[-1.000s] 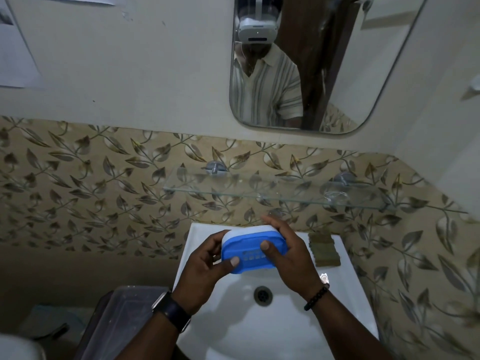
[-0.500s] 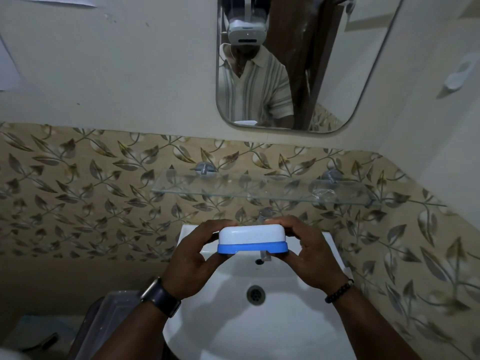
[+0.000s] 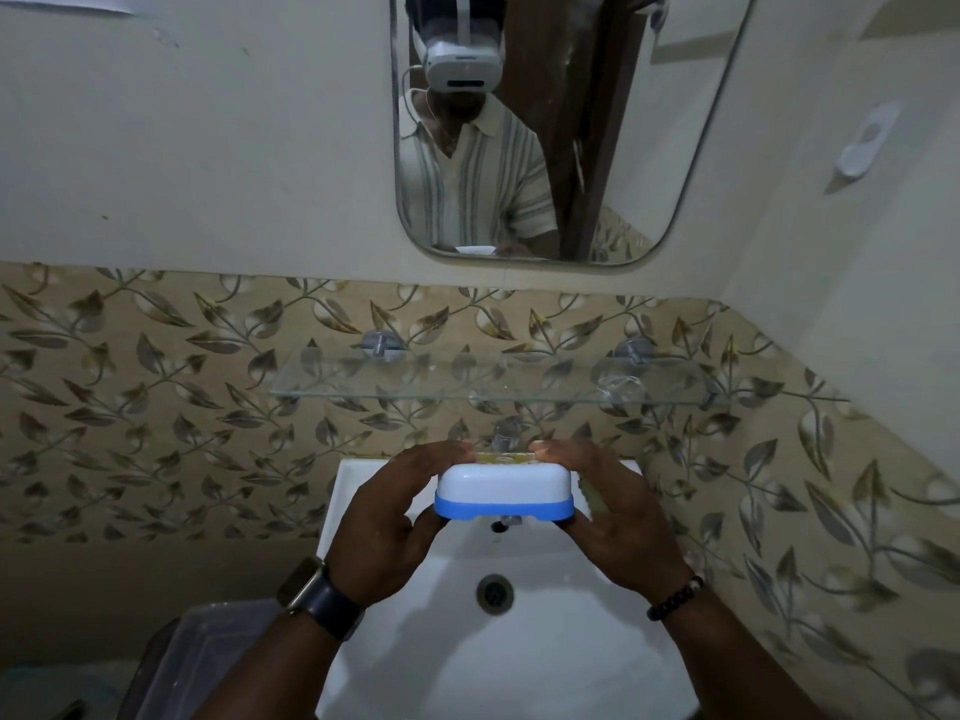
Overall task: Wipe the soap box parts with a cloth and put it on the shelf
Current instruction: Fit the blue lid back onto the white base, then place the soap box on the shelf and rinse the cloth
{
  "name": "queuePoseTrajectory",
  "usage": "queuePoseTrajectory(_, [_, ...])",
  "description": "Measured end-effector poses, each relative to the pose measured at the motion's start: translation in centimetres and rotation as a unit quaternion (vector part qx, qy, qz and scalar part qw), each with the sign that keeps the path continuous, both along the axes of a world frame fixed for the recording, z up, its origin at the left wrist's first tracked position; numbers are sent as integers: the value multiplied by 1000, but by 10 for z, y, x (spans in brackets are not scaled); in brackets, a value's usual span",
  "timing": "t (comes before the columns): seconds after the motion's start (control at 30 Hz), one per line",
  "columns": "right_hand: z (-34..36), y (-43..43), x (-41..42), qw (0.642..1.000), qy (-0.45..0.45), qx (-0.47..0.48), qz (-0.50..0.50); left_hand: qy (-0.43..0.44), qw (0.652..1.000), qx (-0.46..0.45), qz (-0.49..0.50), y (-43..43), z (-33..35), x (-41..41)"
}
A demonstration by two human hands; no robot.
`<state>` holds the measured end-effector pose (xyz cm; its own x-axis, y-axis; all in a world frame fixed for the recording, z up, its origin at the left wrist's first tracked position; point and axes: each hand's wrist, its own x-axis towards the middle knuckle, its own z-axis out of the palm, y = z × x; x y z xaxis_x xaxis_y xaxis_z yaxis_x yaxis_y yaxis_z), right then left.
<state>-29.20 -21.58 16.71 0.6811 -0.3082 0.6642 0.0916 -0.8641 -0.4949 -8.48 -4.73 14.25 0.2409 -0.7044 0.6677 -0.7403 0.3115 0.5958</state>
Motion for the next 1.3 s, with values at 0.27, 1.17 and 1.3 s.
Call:
queuePoseTrajectory(0.27, [13, -5, 3, 999, 6, -28, -31, -54, 996, -27, 59, -18, 14, 1])
queuePoseTrajectory(1.17, [8, -119, 90, 978, 128, 40, -160, -134, 966, 147, 165, -132, 29, 34])
queuePoseTrajectory(1.3, [2, -111, 67, 973, 6, -20, -228, -130, 964, 118, 201, -126, 31, 23])
